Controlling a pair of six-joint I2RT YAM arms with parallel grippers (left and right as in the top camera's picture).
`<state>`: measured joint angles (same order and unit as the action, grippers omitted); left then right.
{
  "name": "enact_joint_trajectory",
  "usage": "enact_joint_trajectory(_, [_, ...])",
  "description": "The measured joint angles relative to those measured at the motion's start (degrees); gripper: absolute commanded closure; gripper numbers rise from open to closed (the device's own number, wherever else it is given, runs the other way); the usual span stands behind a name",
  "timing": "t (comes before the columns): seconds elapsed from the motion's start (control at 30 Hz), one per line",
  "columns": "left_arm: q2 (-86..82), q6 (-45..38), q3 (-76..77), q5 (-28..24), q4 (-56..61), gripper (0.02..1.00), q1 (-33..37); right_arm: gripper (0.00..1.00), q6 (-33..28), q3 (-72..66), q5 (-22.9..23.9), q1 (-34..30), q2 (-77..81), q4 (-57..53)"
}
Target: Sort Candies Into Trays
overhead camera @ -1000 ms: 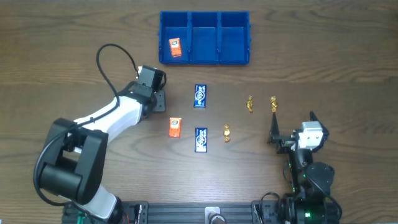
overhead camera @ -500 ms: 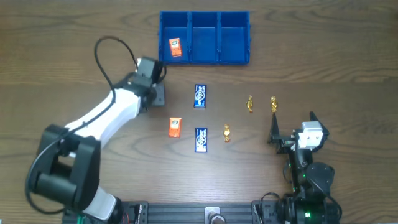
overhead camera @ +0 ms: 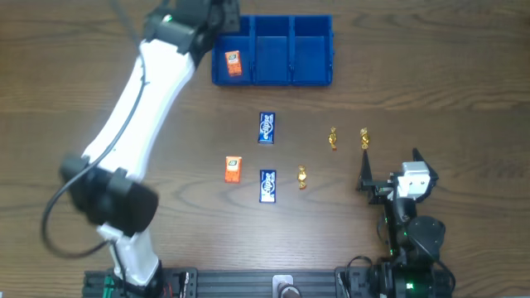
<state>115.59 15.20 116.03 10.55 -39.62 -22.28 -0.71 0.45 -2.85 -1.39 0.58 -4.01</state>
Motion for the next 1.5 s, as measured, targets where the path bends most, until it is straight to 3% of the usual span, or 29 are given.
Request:
enact_joint_trajectory(0.17, [9.38,0.5,0.48,-1.73,-0.9,0.733,0.0,0.001,0.0,0.0,0.0,0.0,0.0,0.0])
enact_joint_trajectory(0.27, [11.43,0.94,0.46,-2.6,-0.94,0.638,0.11,0.001,-0.02,0.0,0.0,0.0,0.0,0.0])
enact_joint_trajectory(0.4, [11.06,1.57,0.46,-2.93,-0.79,0.303,0.13,0.001,0.0,0.0,0.0,0.0,0.0,0.0])
enact_joint_trajectory(0.53, [11.04,1.66,0.46,-2.93,-0.85,0.178,0.15,0.001,0.0,0.0,0.0,0.0,0.0,0.0])
enact_joint_trajectory(0.8, [3.8,3.23,-5.29,-1.01,-1.11,0.15,-0.81,0.001,0.0,0.0,0.0,0.0,0.0,0.0])
enact_joint_trajectory(1.13, [-31.61,13.29,-47.04,1.81,5.99,0.165,-15.61,0.001,-0.02,0.0,-0.02,0.0,0.0,-0.02])
enact_joint_trajectory(1.3, [-30.21,20.04,-62.07,2.08,7.3,0.191,-18.6,0.001,-0.02,0.0,0.0,0.0,0.0,0.0])
enact_joint_trajectory(1.5, [-27.06,23.43,-67.95,1.44,11.06,0.218,-18.6,0.001,-0.02,0.0,0.0,0.0,0.0,0.0])
